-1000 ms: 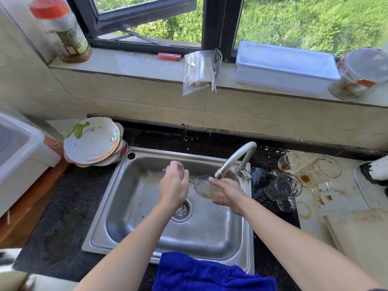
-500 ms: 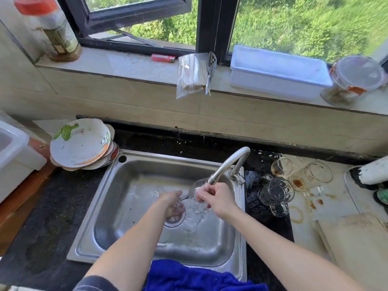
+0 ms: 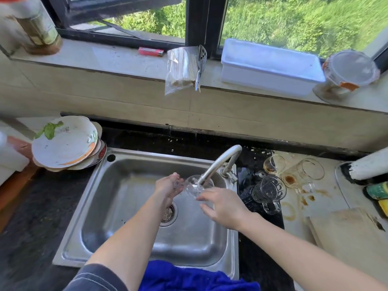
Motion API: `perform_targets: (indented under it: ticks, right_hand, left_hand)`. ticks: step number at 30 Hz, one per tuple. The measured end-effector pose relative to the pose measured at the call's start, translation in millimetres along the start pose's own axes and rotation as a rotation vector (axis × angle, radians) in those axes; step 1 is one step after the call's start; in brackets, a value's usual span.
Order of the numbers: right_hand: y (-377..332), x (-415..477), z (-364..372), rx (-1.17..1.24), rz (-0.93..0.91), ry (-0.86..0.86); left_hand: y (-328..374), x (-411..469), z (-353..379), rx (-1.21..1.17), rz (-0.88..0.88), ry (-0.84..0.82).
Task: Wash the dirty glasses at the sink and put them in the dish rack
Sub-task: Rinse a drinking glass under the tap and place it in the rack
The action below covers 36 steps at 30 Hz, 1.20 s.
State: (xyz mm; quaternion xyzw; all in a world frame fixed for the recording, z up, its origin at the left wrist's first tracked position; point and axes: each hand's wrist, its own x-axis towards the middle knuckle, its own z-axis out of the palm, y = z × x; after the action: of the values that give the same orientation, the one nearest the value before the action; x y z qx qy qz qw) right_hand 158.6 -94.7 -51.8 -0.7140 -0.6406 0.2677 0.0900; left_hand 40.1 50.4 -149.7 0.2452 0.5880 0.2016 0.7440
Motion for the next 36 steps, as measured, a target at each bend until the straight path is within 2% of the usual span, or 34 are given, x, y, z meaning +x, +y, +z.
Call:
perform_targets:
  ticks: [3, 7, 12, 15, 18, 21, 24, 28, 34, 36]
  right_hand:
    - [-8.7, 9.2, 0.9, -0.044, -0.006, 0.03]
    - [1.4, 1.1, 1.3, -0.1, -0.084, -0.104]
    - [-5.1, 15.2, 11.2, -0.147, -0.121, -0.019]
    - [2.0, 4.4, 9.5, -0.196, -0.272, -0.009]
    - [0.3, 6.4, 13.8, -0.228, -0.329, 0.092]
    - [-6.7, 10.7, 19.4, -0.208, -0.389, 0.11]
    - [1.9, 2.8, 18.9, -0.227, -0.472, 0.1]
    - [-14.9, 10.6, 28.8, -0.297, -0.489, 0.216]
    - [-5.6, 5.7, 28.1, -0.309, -0.512, 0.238]
    - [-16.6, 12.5, 30.9, -0.269, -0.484, 0.268]
  left_hand:
    - [-4.3, -7.2, 7.0, 0.029, -0.027, -0.026]
    - [5.6, -2.9, -10.0, 0.126, 0.008, 0.057]
    - [5.0, -9.7, -8.4, 0.206, -0.018, 0.028]
    - [12.7, -2.6, -27.0, 0.226, 0.025, 0.076]
    - [12.1, -9.2, -26.8, 0.286, 0.059, 0.063]
    - [17.4, -12.0, -26.4, 0.372, 0.068, 0.036]
    - [24.9, -7.7, -41.9, 0.457, 0.089, 0.093]
    - [25.4, -14.2, -33.5, 0.577, 0.063, 0.051]
    - [34.3, -20.3, -46.8, 0.755, 0.053, 0.057]
    - [30.9, -27.2, -41.0, 0.733, 0.057, 0.047]
